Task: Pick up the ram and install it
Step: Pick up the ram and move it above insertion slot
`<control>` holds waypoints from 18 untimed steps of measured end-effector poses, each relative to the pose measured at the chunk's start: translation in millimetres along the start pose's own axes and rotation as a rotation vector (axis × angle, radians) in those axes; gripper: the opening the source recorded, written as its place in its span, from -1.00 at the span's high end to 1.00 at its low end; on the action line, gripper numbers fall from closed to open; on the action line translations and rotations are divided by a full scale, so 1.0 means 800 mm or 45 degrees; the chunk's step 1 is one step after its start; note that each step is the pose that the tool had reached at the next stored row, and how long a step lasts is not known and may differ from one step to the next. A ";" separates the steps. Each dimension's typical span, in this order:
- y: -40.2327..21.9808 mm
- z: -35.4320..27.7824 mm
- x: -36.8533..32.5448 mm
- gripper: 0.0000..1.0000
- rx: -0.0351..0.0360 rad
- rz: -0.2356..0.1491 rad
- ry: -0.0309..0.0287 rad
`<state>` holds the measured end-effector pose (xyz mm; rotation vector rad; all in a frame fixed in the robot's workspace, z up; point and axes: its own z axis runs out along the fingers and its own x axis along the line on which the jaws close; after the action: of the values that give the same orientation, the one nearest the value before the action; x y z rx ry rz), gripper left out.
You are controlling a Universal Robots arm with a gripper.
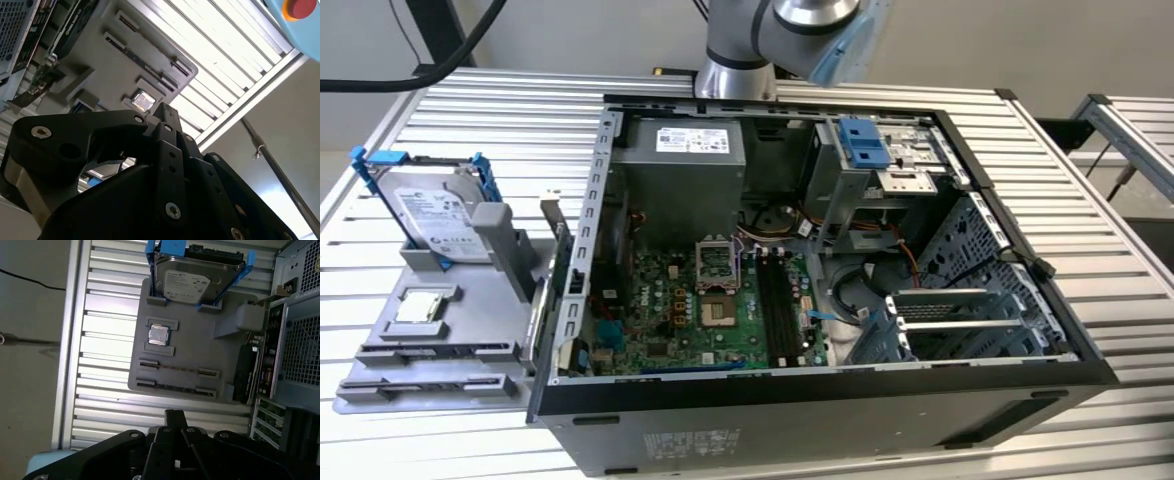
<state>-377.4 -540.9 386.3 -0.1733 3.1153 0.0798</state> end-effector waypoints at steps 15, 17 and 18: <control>0.0001 -0.0001 0.0002 1.00 -0.0061 -0.309 0.0157; 0.0000 -0.0002 0.0002 1.00 -0.0069 -0.355 0.0181; 0.0000 -0.0001 0.0002 1.00 -0.0075 -0.378 0.0192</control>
<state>-377.5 -540.9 386.4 -0.6350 3.0629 0.0822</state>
